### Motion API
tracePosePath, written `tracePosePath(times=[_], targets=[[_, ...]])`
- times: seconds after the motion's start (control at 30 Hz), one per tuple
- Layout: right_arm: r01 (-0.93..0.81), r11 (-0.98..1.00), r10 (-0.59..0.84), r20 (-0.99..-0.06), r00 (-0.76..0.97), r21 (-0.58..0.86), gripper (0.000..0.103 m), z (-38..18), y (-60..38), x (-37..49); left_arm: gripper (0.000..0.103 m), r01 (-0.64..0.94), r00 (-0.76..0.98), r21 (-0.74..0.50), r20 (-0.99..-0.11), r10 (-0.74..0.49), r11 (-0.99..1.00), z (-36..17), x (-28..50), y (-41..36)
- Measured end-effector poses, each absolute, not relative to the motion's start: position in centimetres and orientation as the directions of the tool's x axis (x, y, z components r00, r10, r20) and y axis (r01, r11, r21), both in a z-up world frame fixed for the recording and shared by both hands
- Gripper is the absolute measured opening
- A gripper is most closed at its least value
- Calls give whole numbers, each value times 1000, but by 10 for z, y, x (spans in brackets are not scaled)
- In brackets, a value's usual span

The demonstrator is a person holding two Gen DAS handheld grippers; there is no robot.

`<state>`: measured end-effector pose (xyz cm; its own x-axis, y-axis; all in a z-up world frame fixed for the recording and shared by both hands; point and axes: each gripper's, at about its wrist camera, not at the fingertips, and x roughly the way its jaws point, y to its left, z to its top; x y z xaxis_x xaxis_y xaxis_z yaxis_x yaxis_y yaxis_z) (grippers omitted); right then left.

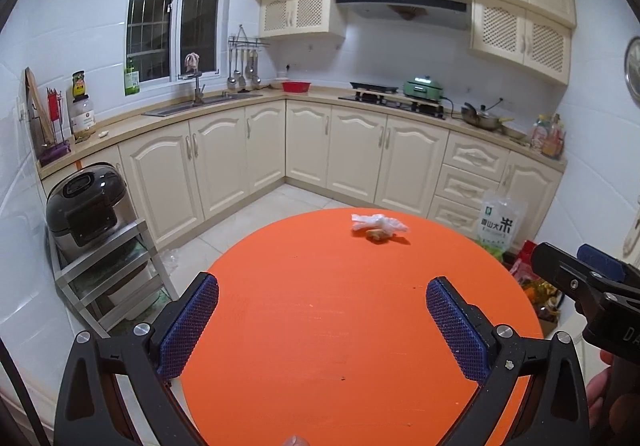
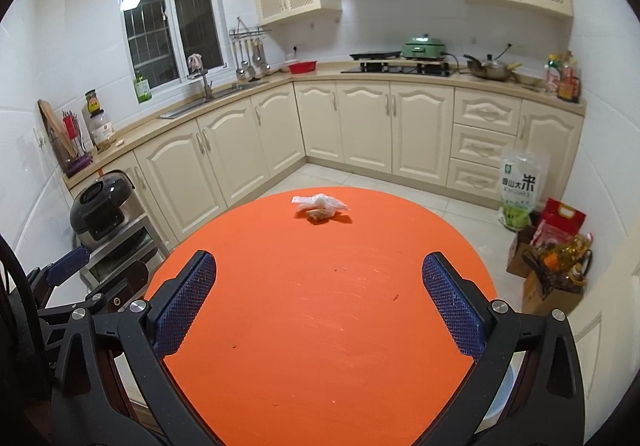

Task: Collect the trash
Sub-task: 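Return both open tools to the orange table, then grasp the bread piece with the left tool while the right tool grasps the white plastic bag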

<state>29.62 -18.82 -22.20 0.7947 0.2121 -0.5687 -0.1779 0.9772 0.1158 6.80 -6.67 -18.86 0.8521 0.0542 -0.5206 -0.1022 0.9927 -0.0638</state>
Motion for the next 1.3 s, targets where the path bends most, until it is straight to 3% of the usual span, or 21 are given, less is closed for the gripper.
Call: tracePosePath(times=[0.3,0.7,1.03,1.1,1.2,1.27,1.3], targets=[[-173,979,203,-618,759,110,103,-248,-190,345,102,-89,819,-73,-572,32,993,-193,153,-58],[-151,980,196,-764,615,131,103,-345,-200,509,102,-97,708,-49,-706,34,994,-224,364,-50],[-284,950,267,-819,508,133,101,-397,-165,611,102,-120,636,-47,-770,40,992,-236,505,-56],[-304,942,283,-826,487,143,95,-403,-159,622,102,-115,628,-46,-777,36,992,-240,528,-62],[-348,929,290,-828,480,124,74,-406,-152,628,102,-115,619,-52,-785,30,992,-243,559,-69],[-366,925,279,-829,484,98,39,-405,-148,627,102,-113,616,-59,-787,23,992,-248,572,-74],[-367,926,271,-830,487,87,31,-405,-149,627,102,-111,614,-61,-789,20,992,-249,583,-77]])
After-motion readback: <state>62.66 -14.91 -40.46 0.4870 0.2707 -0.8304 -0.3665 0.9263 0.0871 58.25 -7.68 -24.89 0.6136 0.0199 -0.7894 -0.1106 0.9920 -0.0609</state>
